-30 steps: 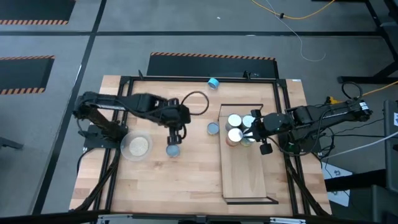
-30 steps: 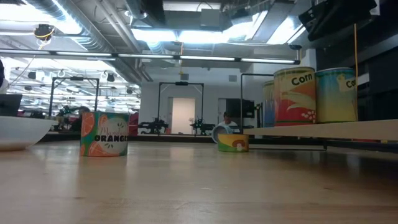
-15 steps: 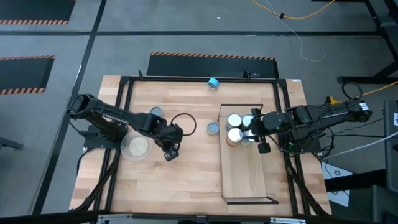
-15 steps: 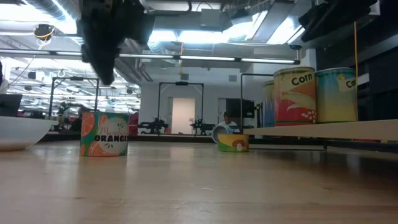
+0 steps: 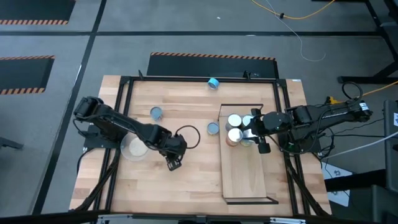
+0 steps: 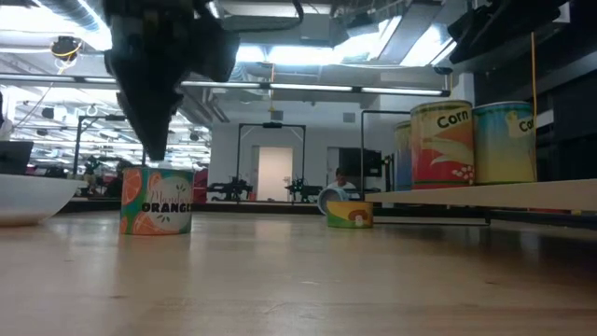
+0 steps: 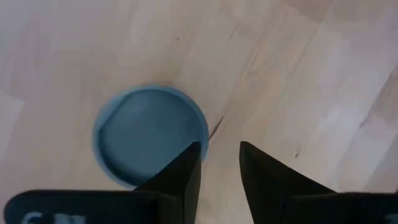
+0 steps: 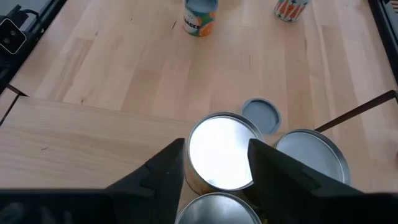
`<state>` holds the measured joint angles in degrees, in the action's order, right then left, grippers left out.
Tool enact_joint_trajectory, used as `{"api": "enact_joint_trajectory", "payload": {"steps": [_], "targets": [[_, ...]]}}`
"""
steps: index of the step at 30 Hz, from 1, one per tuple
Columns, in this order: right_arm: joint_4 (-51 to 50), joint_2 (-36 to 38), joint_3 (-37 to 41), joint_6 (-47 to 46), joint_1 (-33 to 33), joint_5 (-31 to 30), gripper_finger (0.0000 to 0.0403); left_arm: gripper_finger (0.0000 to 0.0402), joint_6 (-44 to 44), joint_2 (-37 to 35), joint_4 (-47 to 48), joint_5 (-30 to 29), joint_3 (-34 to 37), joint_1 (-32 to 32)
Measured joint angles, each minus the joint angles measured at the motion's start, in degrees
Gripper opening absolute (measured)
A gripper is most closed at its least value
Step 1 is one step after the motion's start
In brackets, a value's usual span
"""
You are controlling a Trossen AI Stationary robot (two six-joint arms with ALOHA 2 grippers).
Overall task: Pick and place cans onto a shelf
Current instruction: Put the green can onto the shelf
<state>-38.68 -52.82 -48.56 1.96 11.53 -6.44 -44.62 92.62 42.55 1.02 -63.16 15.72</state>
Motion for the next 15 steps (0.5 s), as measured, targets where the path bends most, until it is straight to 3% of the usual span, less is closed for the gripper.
{"api": "enact_joint_trajectory", "payload": {"steps": [15], "targets": [[0.04, 0.00, 0.00, 0.02, 0.00, 0.00, 0.0180, 0.0102, 0.17, 1.97, -0.03, -3.15, 0.00, 0.53]]}}
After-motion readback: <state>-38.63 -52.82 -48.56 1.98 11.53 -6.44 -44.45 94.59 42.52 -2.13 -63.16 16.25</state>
